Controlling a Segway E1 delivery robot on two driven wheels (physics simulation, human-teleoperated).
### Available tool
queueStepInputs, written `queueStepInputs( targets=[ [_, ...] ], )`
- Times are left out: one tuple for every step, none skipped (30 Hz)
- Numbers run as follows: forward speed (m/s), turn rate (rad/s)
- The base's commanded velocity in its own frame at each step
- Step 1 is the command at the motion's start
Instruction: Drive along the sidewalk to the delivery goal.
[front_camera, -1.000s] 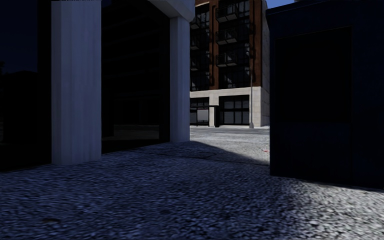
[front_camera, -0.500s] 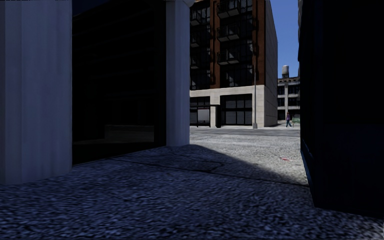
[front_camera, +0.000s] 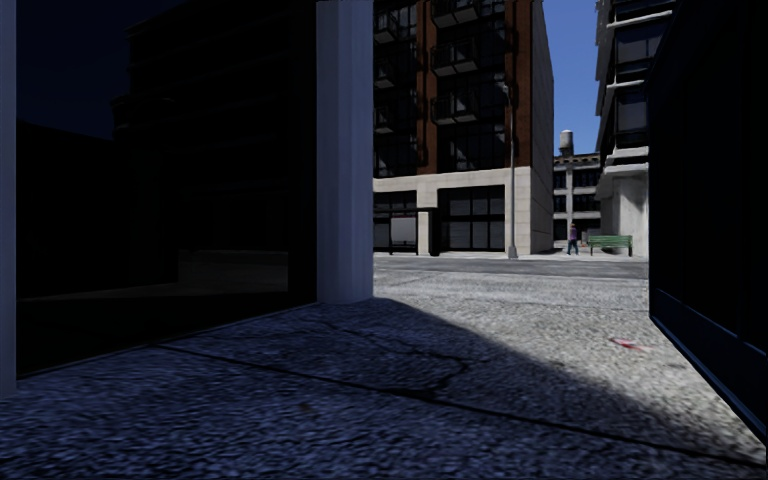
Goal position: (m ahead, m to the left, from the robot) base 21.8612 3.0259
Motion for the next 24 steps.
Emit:
queueStepInputs(
  targets=[
    [2.00,-0.25],
    [2.00,-0.25],
    [2.00,-0.25],
    [2.00,-0.27],
    [2.00,-0.31],
    [2.00,-0.35],
    [2.00,-0.36],
    [2.00,-0.36],
    [2.00,-0.36],
    [2.00,-0.37],
    [2.00,-0.37],
    [2.00,-0.37],
    [2.00,-0.37],
    [2.00,-0.37],
    [2.00,-0.37],
    [2.00,-0.37],
    [2.00,-0.37],
    [2.00,-0.37],
    [2.00,-0.37],
    [2.00,-0.37],
    [2.00,-0.37],
    [2.00,-0.37],
    [2.00,-0.37],
    [2.00,-0.37]
  ],
)
